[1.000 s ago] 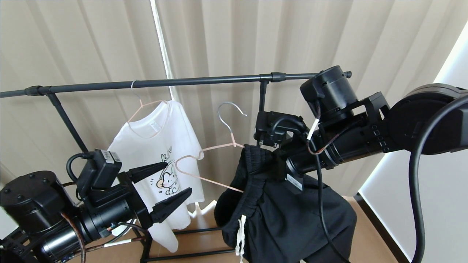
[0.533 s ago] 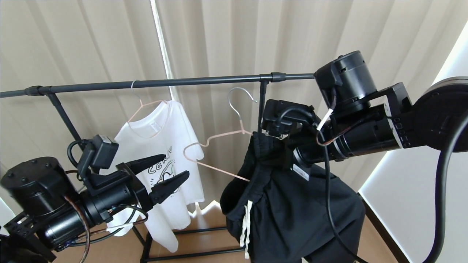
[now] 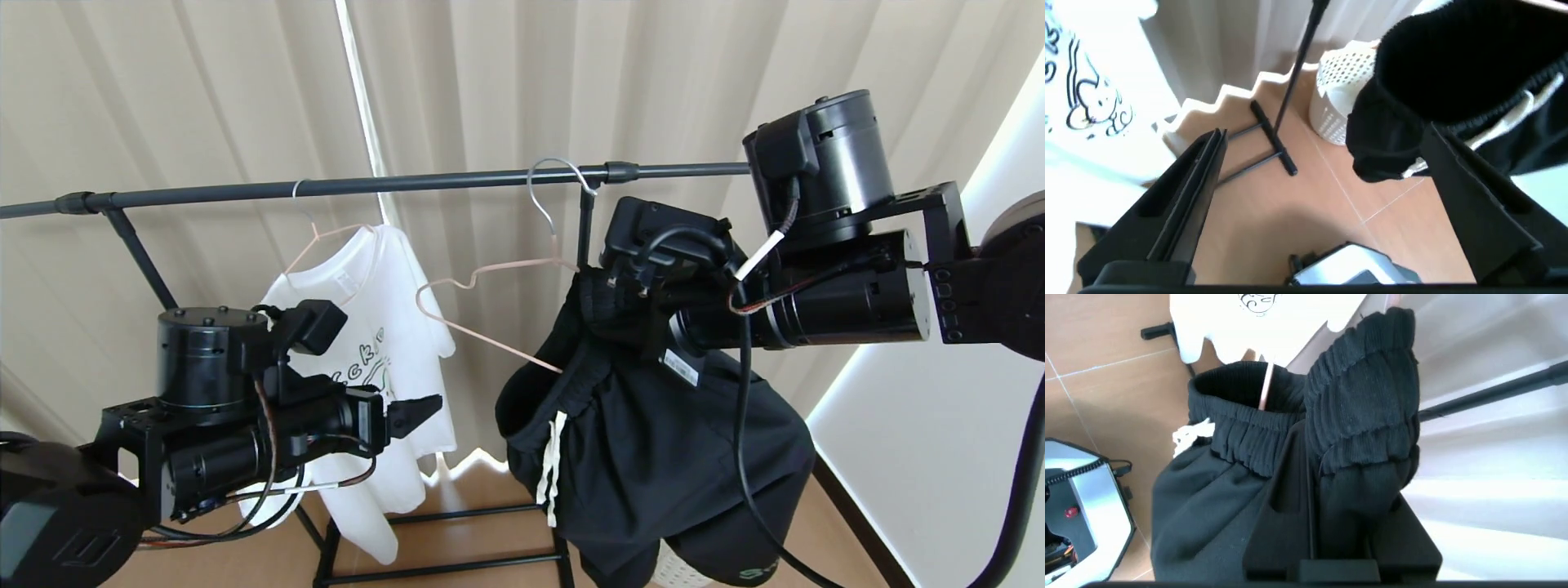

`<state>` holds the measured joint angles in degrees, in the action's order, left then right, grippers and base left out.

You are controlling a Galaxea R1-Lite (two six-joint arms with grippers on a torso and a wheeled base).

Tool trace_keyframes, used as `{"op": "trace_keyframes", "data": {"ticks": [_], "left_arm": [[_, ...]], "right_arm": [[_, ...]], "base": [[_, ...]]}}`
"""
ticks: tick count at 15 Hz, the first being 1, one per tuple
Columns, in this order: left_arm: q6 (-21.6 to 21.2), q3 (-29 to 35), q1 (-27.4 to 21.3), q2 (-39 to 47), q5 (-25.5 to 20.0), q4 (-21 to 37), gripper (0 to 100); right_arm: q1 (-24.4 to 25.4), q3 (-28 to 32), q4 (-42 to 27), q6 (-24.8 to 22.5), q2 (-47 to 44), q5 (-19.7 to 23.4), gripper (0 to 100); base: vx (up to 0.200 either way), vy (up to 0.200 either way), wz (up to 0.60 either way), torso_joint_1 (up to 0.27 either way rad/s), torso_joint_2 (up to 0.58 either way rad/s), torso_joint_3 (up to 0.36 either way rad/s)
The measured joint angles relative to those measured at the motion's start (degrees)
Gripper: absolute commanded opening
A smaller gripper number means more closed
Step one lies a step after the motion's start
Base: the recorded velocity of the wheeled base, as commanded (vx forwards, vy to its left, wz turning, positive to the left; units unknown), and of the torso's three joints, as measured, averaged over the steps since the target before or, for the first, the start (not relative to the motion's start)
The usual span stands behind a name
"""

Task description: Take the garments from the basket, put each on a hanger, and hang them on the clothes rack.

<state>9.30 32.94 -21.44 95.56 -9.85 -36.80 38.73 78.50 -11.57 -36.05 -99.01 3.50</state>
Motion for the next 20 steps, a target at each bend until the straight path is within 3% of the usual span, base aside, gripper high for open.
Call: {"op": "trace_keyframes", "data": {"ticks": [3,6,8,16,17,20], "left_arm": [[6.2,2.5,-3.7,3.1,3.6,0.1,100],[9.4,3.2,-7.2,6.9,8.2,-0.2,100],[12.8,3.7,-8.4,8.5,8.7,-2.9,100],[13.0,3.2,-10.6,11.7,9.8,-4.2,100],[12.9,3.1,-11.0,12.2,10.4,-4.2,0],[12.9,3.0,-11.3,13.4,10.6,-4.3,0]], "right_arm": [[0.3,-0.2,0.1,0.1,1.1,0.2,0],[1.0,-0.5,0.2,0.1,1.9,0.3,0],[1.8,-1.0,0.2,0.1,2.4,0.3,0],[4.1,-2.8,4.4,0.1,3.3,0.2,0],[4.2,-2.8,4.5,0.1,3.4,0.2,0],[4.3,-3.1,5.0,0.1,4.2,0.2,0]], "base": [[0.000,0.000,0.00,0.000,0.00,0.000],[0.000,0.000,0.00,0.000,0.00,0.000],[0.000,0.000,0.00,0.000,0.00,0.000],[0.000,0.000,0.00,0.000,0.00,0.000],[0.000,0.000,0.00,0.000,0.00,0.000],[0.000,0.000,0.00,0.000,0.00,0.000]]}}
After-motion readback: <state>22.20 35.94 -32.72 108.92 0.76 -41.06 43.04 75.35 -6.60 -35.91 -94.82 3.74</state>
